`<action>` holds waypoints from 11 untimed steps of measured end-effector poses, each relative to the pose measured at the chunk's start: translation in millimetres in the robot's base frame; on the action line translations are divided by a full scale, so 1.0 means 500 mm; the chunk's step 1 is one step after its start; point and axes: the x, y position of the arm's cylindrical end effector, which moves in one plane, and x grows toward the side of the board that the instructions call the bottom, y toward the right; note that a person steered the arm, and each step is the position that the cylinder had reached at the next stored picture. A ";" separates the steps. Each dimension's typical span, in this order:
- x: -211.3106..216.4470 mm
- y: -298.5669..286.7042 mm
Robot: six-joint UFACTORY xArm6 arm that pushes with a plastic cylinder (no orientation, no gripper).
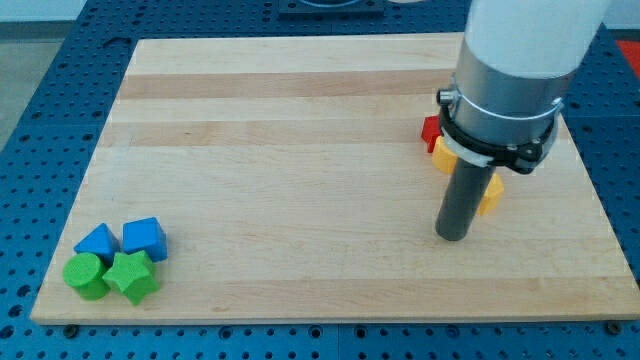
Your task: Slide the yellow hexagon closer to the red circle
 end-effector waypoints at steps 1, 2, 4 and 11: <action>-0.040 0.000; -0.056 0.008; -0.055 0.050; -0.122 0.199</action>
